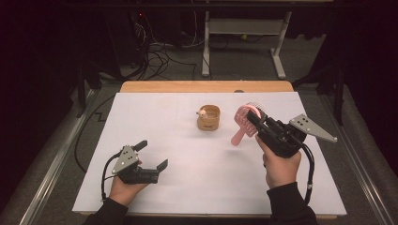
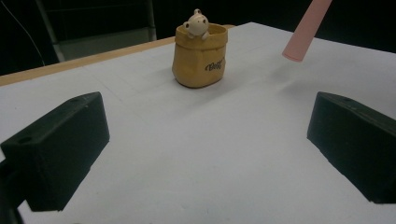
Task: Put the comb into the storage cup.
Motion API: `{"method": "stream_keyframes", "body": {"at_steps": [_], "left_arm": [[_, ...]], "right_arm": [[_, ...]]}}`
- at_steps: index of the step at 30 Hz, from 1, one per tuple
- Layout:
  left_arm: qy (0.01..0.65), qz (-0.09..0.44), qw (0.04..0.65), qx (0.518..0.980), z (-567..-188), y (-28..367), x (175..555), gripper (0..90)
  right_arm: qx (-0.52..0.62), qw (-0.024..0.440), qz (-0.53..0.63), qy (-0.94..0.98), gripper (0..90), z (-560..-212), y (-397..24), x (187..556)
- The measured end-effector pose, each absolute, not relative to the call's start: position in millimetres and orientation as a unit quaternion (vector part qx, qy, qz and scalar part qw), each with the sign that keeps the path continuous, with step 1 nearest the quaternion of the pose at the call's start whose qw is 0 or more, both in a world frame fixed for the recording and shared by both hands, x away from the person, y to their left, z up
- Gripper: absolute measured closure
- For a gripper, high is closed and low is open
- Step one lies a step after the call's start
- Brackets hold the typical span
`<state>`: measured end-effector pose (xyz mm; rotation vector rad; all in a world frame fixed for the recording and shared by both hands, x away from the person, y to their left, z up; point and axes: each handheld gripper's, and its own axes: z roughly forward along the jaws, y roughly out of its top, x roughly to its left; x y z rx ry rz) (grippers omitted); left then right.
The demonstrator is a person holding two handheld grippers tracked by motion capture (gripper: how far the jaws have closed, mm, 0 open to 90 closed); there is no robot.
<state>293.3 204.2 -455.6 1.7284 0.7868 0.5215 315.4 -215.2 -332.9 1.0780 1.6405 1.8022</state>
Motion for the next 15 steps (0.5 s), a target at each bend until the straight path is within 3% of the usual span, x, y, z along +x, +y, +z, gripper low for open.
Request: {"method": "stream_keyframes", "body": {"at_steps": [15], "left_arm": [[0.327, 0.221, 0.554, 0.733, -455.7, 202.4, 292.3, 0.0]], "right_arm": [[0.385, 0.238, 0.663, 0.596, 72.4, -321.0, -201.4, 331.8]]}}
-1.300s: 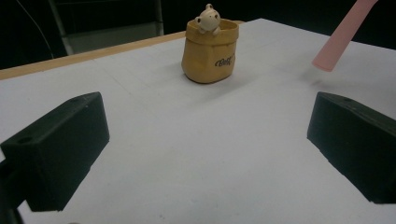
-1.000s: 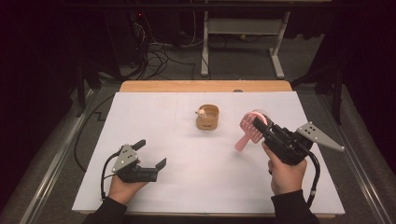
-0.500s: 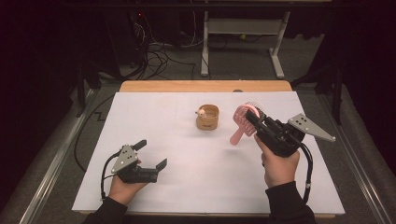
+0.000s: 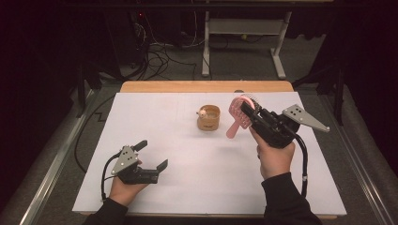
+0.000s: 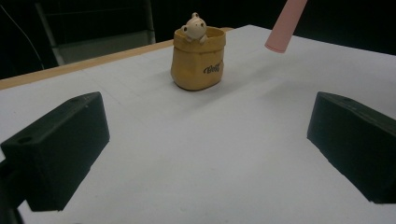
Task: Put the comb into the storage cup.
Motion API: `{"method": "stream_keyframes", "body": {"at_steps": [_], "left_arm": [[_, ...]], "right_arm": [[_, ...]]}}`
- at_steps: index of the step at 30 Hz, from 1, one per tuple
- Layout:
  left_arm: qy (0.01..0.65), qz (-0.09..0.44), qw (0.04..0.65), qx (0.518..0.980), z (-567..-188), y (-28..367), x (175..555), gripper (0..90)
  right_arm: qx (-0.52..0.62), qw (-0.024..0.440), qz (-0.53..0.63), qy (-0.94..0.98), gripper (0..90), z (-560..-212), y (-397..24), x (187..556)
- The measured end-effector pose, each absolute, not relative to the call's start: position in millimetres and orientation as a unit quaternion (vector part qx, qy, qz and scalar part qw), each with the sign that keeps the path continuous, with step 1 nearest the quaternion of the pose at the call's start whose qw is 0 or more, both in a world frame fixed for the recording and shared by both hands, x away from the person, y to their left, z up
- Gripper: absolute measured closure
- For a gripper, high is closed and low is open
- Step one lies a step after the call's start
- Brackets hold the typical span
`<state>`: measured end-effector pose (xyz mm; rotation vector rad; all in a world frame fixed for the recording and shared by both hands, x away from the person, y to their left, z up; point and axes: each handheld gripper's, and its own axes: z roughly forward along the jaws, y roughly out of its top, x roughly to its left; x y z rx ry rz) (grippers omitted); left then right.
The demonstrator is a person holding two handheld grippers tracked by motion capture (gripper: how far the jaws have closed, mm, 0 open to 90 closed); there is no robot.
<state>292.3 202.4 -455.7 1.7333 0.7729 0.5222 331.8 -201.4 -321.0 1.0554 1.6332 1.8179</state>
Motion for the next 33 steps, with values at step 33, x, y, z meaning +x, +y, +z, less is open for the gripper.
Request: {"method": "stream_keyframes", "body": {"at_steps": [33], "left_arm": [[0.315, 0.214, 0.556, 0.739, -457.8, 199.6, 292.3, 0.0]], "right_arm": [[0.381, 0.255, 0.669, 0.584, 72.5, -295.9, -191.6, 361.4]]}}
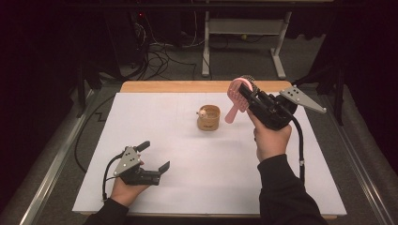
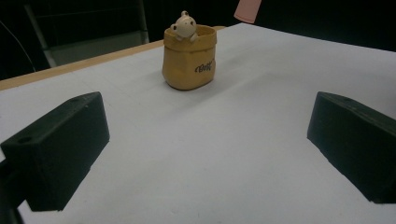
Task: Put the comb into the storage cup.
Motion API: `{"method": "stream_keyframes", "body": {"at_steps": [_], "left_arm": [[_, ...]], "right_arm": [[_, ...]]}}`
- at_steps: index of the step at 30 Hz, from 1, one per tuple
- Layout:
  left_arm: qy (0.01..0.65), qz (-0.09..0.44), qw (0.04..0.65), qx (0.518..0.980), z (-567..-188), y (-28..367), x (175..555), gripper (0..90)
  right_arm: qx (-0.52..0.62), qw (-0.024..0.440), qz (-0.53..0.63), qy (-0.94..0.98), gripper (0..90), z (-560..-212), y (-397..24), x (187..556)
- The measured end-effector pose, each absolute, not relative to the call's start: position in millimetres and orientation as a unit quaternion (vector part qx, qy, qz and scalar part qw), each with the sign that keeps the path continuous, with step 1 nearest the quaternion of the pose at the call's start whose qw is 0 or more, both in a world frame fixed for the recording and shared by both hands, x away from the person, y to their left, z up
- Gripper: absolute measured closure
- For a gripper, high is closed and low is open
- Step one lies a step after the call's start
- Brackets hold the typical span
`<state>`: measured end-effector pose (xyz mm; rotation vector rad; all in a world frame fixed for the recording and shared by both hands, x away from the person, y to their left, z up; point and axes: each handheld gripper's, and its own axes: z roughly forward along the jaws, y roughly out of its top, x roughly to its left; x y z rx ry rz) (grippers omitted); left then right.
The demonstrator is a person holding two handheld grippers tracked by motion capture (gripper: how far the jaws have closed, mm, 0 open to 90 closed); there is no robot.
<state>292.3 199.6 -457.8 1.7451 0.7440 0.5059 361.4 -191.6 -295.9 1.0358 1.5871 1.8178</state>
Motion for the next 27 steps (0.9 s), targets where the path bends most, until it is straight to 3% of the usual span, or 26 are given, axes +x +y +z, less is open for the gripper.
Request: {"method": "stream_keyframes", "body": {"at_steps": [27], "left_arm": [[0.321, 0.204, 0.564, 0.733, -458.0, 200.0, 293.5, 0.0]], "right_arm": [[0.371, 0.243, 0.683, 0.580, 72.4, -290.6, -165.5, 382.5]]}}
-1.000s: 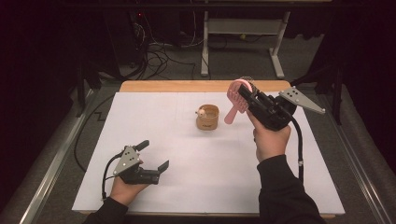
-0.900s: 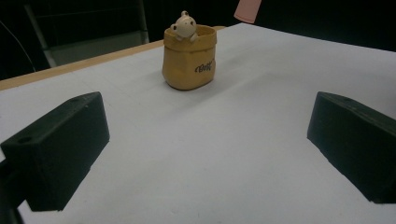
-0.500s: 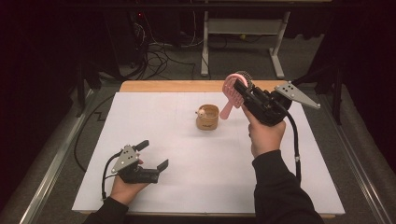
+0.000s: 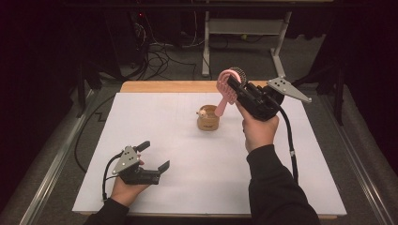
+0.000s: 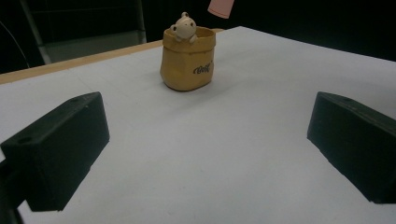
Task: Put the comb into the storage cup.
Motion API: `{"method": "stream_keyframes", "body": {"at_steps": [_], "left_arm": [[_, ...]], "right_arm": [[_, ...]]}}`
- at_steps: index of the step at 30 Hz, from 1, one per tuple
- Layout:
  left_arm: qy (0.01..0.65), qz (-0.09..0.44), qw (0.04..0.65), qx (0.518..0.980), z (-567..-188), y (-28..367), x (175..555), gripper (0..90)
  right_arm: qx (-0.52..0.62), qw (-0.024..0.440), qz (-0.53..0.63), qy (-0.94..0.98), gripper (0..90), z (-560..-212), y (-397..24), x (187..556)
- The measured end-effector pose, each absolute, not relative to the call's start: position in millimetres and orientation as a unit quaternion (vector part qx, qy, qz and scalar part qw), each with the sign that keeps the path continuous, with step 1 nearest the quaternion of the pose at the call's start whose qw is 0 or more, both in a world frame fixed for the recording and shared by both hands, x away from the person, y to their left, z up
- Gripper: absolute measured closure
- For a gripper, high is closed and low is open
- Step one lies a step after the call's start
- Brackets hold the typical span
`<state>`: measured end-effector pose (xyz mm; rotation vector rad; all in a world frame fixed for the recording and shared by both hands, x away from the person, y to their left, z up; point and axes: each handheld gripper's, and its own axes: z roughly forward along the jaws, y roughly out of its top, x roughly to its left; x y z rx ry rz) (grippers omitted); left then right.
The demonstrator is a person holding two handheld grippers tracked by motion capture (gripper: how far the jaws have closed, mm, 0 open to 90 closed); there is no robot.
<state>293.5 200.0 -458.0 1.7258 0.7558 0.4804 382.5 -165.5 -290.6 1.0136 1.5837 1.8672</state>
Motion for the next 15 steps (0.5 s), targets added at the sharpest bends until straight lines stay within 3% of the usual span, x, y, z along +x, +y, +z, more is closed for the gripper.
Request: {"method": "stream_keyframes", "body": {"at_steps": [15], "left_arm": [[0.320, 0.201, 0.560, 0.738, -459.6, 197.7, 293.8, 0.0]], "right_arm": [[0.382, 0.236, 0.678, 0.582, 72.4, -300.3, -151.3, 401.0]]}}
